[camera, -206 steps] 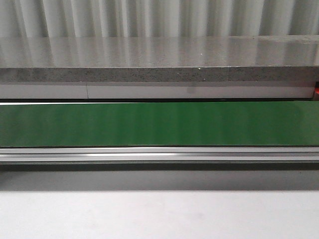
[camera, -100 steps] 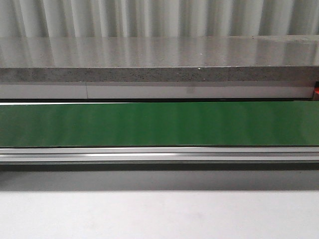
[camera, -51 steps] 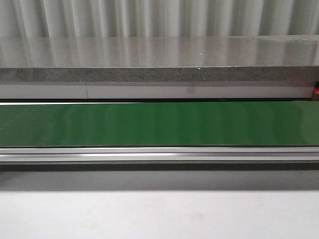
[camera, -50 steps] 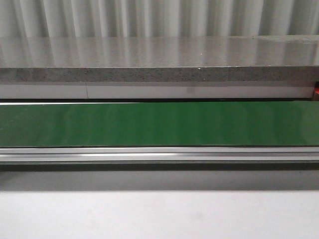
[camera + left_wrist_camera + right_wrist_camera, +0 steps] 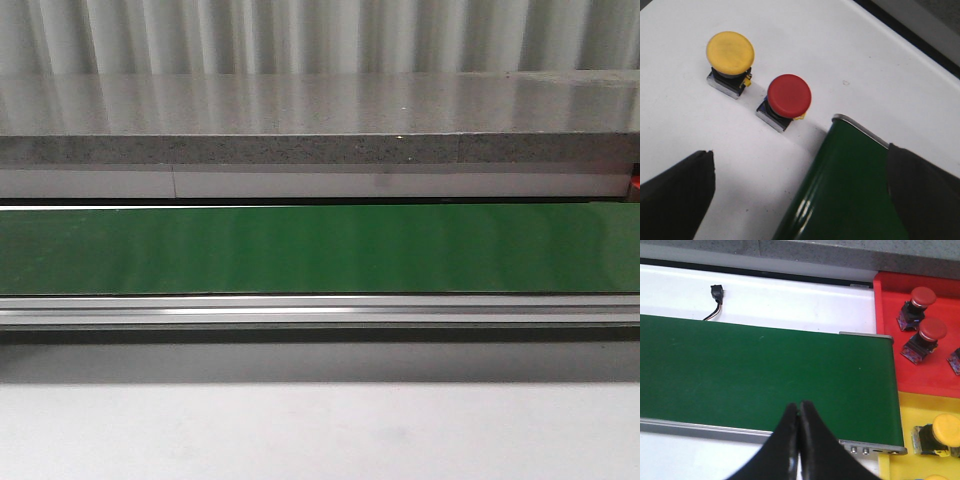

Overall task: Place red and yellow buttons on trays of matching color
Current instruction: 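Move the left gripper to the last red button and grasp it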

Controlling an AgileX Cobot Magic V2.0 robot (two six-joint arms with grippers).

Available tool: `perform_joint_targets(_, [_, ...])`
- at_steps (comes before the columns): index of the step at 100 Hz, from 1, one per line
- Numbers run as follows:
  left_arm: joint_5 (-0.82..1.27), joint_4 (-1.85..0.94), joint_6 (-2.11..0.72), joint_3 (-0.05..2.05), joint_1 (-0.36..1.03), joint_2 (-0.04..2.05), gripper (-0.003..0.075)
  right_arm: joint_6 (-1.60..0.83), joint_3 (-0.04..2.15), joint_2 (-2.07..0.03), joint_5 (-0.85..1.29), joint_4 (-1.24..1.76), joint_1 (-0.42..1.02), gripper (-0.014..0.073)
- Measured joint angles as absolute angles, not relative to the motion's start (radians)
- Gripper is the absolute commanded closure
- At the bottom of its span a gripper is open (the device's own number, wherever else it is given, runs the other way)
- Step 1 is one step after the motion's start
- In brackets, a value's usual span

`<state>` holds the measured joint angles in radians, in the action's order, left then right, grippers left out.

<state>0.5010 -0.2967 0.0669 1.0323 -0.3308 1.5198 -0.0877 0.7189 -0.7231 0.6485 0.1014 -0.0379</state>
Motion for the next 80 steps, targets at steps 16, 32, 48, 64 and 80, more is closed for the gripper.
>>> perform_joint_targets(16, [0.494, -0.299, 0.069, 1.096, -0.349, 1.634, 0.0062, -0.088, 0.719, -0.723, 0.649, 0.101, -0.038, 0.0661])
perform_joint_targets(32, [0.492, -0.3, 0.07, 1.165, -0.352, 1.724, 0.0062, -0.088, 0.719, -0.723, 0.649, 0.101, -0.038, 0.0661])
perform_joint_targets(48, [0.492, -0.32, 0.073, 1.225, -0.352, 1.798, 0.0062, -0.088, 0.719, -0.723, 0.649, 0.101, -0.038, 0.0661])
perform_joint_targets(64, [0.494, -0.335, 0.077, 1.26, -0.352, 1.862, 0.0062, -0.088, 0.719, -0.723, 0.649, 0.101, -0.038, 0.0661])
perform_joint_targets(80, [0.494, -0.343, 0.078, 1.265, -0.352, 1.903, 0.0062, -0.088, 0.719, -0.723, 0.649, 0.101, -0.038, 0.0661])
